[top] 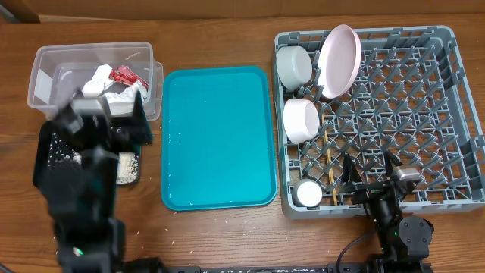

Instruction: Sort waste into correct bins and load items into the dishwasher

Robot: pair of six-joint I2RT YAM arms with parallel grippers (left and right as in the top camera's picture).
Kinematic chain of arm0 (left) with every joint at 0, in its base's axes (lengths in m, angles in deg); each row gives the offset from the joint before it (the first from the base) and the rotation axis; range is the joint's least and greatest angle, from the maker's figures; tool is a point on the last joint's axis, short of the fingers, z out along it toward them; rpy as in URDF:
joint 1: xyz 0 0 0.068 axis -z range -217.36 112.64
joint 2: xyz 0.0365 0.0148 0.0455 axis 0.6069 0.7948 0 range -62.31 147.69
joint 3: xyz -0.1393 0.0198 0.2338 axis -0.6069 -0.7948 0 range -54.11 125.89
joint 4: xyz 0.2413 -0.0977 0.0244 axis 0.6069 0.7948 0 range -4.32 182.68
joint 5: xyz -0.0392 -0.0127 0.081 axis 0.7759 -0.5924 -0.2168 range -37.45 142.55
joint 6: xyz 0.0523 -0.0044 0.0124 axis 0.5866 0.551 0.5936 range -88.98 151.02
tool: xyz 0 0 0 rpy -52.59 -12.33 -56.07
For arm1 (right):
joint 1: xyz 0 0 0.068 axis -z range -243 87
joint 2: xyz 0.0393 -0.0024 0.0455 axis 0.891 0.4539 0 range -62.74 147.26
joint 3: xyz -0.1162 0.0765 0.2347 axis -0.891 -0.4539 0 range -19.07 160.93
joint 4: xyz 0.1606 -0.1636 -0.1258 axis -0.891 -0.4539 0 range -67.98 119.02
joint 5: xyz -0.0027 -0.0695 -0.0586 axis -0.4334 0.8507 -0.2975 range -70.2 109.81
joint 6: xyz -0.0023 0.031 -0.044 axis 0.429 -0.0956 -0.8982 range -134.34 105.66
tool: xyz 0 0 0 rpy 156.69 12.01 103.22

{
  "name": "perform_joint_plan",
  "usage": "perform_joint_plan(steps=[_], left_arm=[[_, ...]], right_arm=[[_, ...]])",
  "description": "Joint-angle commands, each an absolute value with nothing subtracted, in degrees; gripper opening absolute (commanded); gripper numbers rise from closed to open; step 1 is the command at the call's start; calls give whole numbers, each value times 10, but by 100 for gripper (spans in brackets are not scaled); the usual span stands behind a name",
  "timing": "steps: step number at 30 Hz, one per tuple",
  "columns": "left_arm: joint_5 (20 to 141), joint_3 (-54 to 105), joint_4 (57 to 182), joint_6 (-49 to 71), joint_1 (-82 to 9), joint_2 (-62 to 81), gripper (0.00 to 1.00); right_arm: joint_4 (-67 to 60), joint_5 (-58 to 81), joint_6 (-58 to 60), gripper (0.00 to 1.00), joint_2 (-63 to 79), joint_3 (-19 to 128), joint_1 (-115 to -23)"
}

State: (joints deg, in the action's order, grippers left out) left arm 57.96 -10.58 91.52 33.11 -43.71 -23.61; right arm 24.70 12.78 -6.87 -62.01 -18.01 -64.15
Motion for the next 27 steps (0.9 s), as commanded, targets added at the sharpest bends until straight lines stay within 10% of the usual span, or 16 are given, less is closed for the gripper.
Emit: perform_joint_plan(steps=[1,27], left_arm=[[581,-241,850,336,-433,-327,100],[525,-538,901,319,-415,-621,100]], right_arm=[[249,133,-69,100,-626,-186,-639],[249,133,-69,100,-626,-186,-639]])
